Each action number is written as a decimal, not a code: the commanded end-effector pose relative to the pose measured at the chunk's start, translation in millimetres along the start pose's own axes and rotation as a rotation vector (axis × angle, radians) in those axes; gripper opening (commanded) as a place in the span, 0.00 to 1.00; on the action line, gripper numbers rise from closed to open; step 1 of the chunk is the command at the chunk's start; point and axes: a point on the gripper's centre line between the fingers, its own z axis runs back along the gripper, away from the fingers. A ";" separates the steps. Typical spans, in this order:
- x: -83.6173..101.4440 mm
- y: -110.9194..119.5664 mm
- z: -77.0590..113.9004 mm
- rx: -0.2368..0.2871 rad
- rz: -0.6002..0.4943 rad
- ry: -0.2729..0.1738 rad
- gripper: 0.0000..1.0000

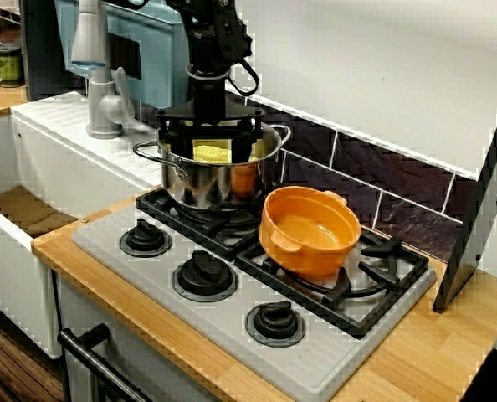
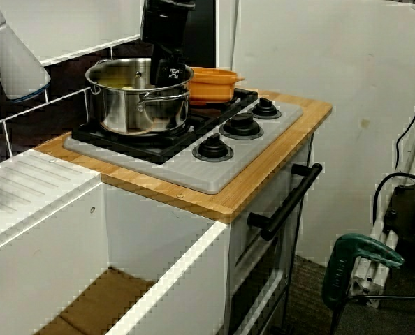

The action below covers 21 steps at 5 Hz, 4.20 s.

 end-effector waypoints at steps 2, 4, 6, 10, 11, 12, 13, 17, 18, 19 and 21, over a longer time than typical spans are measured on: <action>26.1 -10.0 43.6 -0.071 0.013 -0.023 1.00; 36.7 -14.2 62.6 -0.107 -0.013 -0.011 1.00; 15.1 -23.1 81.7 -0.156 -0.139 -0.049 1.00; -55.1 -64.5 88.3 -0.177 -0.384 -0.085 1.00; -69.8 -76.0 83.9 -0.170 -0.450 -0.088 1.00; -76.5 -82.2 77.2 -0.164 -0.486 -0.093 1.00; -78.6 -89.7 68.6 -0.153 -0.564 -0.091 1.00; -86.4 -110.4 48.3 -0.125 -0.803 -0.090 1.00; -91.6 -112.1 38.1 -0.117 -0.793 -0.080 1.00; -95.9 -114.2 32.3 -0.113 -0.793 -0.075 1.00; -101.8 -116.8 21.6 -0.105 -0.778 -0.072 1.00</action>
